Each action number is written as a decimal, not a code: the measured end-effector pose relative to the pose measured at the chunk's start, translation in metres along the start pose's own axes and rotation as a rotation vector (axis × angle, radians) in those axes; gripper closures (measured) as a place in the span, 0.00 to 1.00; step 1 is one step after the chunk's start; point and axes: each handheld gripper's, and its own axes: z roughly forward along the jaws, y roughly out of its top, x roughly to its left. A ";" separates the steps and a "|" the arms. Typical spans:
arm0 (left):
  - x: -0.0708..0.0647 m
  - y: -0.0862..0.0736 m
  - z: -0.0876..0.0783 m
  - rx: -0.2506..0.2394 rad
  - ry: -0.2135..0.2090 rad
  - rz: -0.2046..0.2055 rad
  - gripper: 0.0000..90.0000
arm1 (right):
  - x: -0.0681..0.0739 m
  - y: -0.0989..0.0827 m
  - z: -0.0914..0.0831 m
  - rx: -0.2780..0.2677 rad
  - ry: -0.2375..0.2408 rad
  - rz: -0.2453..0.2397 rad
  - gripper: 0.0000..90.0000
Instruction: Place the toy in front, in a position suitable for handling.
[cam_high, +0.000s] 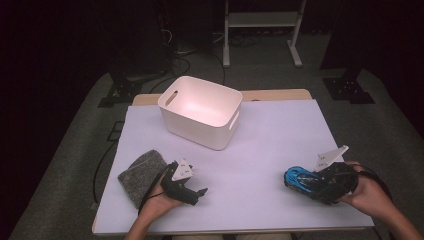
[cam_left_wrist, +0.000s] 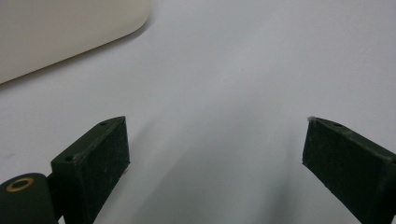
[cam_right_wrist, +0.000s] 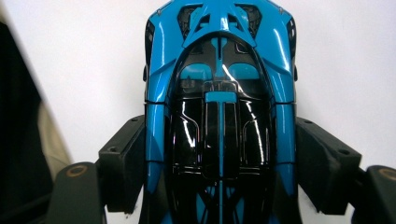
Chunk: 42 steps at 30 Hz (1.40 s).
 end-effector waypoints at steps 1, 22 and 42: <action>0.000 0.000 0.000 0.001 0.000 0.001 0.08 | 0.003 0.006 -0.002 -0.009 0.005 -0.017 0.28; 0.015 -0.006 -0.012 -0.018 0.026 -0.038 0.08 | 0.076 0.145 0.076 0.025 0.233 -0.405 0.28; 0.021 -0.004 -0.019 -0.024 0.004 -0.056 0.08 | 0.081 0.136 0.125 0.014 0.223 -0.395 0.27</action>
